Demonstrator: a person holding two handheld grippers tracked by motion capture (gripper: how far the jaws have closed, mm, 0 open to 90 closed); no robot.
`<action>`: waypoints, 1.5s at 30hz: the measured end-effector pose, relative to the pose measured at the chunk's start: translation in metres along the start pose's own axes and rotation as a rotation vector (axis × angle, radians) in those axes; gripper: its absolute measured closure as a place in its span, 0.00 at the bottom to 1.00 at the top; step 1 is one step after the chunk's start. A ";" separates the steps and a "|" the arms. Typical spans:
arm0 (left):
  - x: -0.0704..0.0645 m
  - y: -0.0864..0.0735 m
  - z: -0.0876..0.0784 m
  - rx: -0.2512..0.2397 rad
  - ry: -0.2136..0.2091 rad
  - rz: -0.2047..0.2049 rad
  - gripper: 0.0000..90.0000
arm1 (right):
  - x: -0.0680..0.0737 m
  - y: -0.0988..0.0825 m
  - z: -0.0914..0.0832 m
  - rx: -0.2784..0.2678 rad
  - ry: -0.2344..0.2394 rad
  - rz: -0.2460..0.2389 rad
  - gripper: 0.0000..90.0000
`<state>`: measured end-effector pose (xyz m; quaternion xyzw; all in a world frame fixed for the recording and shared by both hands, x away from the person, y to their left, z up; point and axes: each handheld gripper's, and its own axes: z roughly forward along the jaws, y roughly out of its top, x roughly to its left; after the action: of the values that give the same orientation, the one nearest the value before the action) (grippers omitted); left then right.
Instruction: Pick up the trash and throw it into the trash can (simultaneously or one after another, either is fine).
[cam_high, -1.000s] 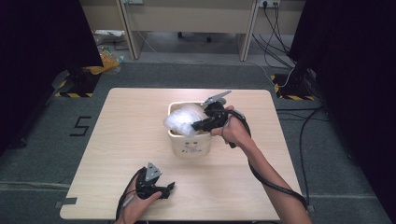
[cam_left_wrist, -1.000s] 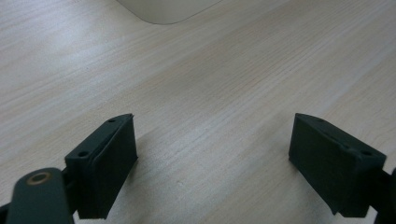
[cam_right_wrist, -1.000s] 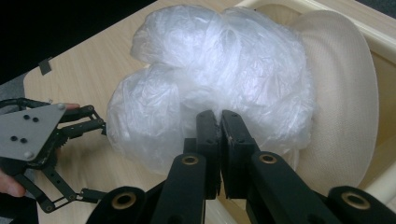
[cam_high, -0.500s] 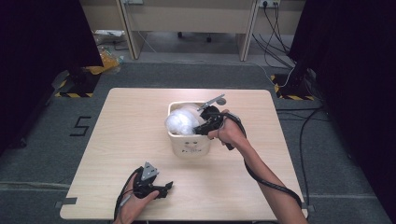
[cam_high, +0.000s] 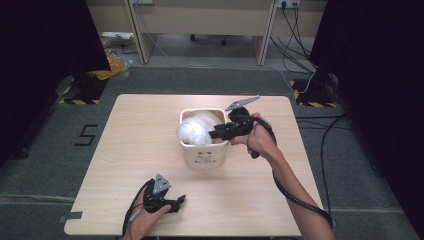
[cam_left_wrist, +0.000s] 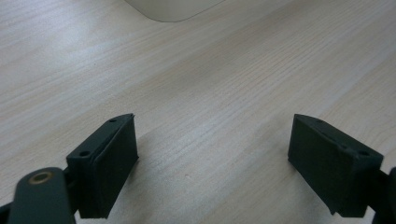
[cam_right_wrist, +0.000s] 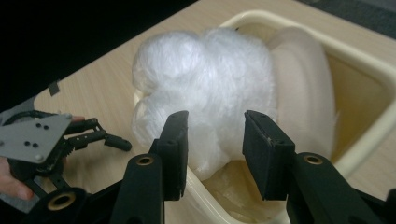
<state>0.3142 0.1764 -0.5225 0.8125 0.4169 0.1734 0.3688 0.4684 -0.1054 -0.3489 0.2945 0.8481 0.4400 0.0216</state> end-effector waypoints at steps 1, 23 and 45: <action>0.000 0.000 0.000 0.003 0.000 0.004 0.16 | 0.000 0.000 -0.005 -0.018 -0.009 0.000 0.66; 0.000 0.000 0.000 0.002 0.002 -0.002 0.15 | -0.012 -0.056 -0.048 -0.147 -0.181 0.037 0.48; 0.000 0.000 0.001 0.002 0.004 -0.001 0.15 | -0.008 -0.107 -0.056 -0.176 -0.250 0.072 0.40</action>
<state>0.3146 0.1762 -0.5228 0.8122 0.4183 0.1744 0.3673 0.4071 -0.1980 -0.3979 0.3742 0.7857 0.4732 0.1368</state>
